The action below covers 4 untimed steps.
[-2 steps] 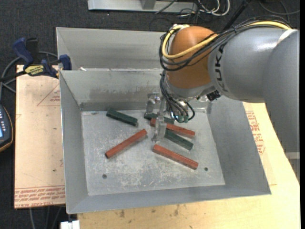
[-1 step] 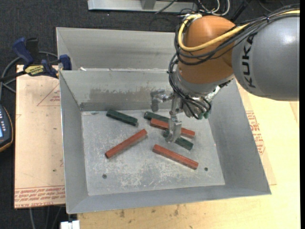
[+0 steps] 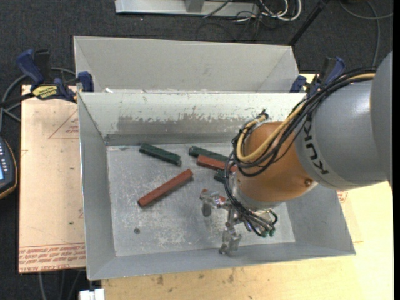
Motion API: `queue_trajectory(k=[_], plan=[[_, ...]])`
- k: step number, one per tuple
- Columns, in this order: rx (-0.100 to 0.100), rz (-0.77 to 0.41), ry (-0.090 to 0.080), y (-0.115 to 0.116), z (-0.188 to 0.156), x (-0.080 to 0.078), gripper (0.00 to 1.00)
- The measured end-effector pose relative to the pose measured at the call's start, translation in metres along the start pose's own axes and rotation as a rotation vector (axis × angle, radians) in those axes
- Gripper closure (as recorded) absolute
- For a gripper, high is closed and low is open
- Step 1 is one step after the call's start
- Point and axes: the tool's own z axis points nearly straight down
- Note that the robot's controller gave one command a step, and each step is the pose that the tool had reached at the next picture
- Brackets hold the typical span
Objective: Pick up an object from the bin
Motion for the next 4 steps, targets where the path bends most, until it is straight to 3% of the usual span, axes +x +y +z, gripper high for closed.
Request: queue_trajectory(k=[1, 2, 3, 4], plan=[[0.003, 0.074, -0.009, -0.041, -0.013, -0.025, 0.0], [0.002, 0.208, -0.012, -0.118, 0.032, -0.074, 0.0], [0.002, -0.074, -0.01, -0.07, 0.031, -0.045, 0.0], [0.001, -0.042, -0.006, -0.081, 0.028, -0.027, 0.0]])
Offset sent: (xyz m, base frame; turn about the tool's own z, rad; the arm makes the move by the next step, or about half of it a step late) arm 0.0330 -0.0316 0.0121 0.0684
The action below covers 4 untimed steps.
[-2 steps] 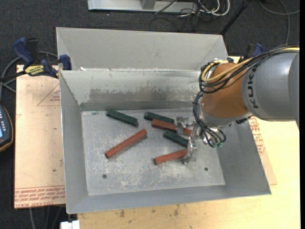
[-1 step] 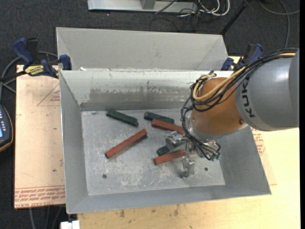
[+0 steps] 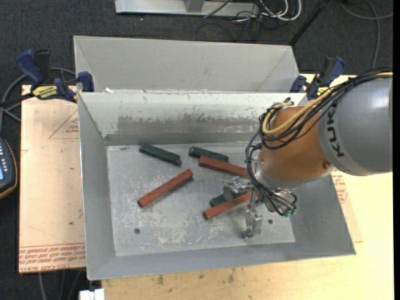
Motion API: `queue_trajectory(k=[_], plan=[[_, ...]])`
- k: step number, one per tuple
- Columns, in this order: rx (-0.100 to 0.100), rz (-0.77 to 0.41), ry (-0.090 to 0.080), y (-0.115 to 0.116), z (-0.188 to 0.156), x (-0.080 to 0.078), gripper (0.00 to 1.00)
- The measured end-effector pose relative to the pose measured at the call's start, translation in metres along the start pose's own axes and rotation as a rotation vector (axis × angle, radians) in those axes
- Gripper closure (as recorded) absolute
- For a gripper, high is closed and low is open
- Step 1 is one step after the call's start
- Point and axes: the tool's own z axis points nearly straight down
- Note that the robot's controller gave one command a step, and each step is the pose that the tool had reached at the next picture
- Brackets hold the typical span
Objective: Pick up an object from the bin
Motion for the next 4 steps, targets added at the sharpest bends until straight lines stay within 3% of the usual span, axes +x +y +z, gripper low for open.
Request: queue_trajectory(k=[1, 2, 3, 4], plan=[[0.002, -0.02, -0.005, 0.011, 0.004, 0.006, 0.0], [0.002, -0.06, -0.003, -0.022, 0.004, -0.026, 0.0], [0.003, -0.06, -0.011, -0.022, 0.0, -0.028, 1.0], [0.012, -0.707, -0.014, 0.002, -0.001, -0.031, 1.0]])
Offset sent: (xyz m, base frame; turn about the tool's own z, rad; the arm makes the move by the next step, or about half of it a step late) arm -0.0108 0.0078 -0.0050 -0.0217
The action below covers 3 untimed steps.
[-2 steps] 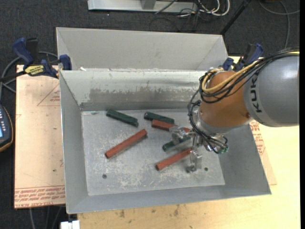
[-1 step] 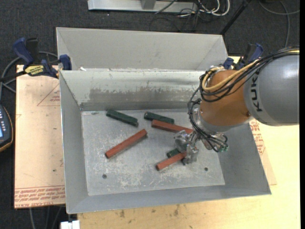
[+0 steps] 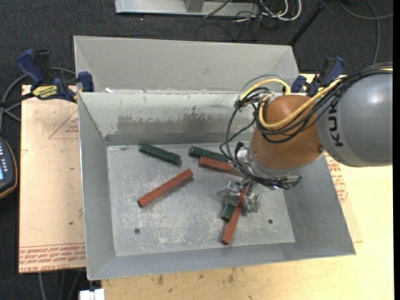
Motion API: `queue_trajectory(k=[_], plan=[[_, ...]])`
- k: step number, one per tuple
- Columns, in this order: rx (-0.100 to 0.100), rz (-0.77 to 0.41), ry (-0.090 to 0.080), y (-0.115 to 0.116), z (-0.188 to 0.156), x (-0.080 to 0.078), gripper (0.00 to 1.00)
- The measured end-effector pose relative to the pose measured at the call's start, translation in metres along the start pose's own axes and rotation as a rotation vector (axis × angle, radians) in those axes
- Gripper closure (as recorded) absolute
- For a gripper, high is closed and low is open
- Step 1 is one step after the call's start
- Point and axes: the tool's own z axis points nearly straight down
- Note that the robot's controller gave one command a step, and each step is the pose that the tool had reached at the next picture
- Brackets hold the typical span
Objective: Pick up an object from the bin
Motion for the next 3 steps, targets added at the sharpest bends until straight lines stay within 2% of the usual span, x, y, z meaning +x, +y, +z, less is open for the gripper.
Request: queue_trajectory(k=[1, 2, 3], plan=[[0.008, -0.508, -0.008, 0.024, -0.001, 0.0, 1.0], [0.008, -0.825, -0.009, 0.019, -0.001, 0.027, 1.0], [-0.011, -1.345, -0.006, 0.011, 0.002, 0.046, 1.0]])
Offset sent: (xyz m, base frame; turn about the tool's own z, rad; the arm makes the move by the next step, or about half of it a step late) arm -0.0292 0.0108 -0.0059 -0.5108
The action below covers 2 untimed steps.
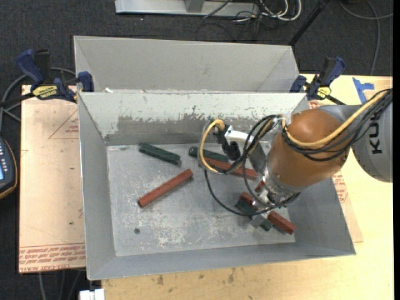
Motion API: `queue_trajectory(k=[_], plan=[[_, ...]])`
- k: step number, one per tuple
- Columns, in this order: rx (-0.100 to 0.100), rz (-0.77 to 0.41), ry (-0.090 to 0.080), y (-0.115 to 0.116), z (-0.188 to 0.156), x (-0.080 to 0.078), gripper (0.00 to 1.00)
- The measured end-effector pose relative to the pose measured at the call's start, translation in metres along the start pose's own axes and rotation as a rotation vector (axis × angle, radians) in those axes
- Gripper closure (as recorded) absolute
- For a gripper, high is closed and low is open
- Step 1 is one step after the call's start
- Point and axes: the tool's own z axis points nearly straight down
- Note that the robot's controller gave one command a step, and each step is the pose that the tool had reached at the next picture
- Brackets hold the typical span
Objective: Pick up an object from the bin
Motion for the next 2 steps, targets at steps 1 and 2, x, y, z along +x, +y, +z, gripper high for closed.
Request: queue_trajectory(k=[1, 2], plan=[[-0.003, 0.043, 0.0, 0.024, 0.001, -0.005, 1.0], [-0.002, 0.157, -0.004, 0.038, 0.002, 0.022, 1.0]])
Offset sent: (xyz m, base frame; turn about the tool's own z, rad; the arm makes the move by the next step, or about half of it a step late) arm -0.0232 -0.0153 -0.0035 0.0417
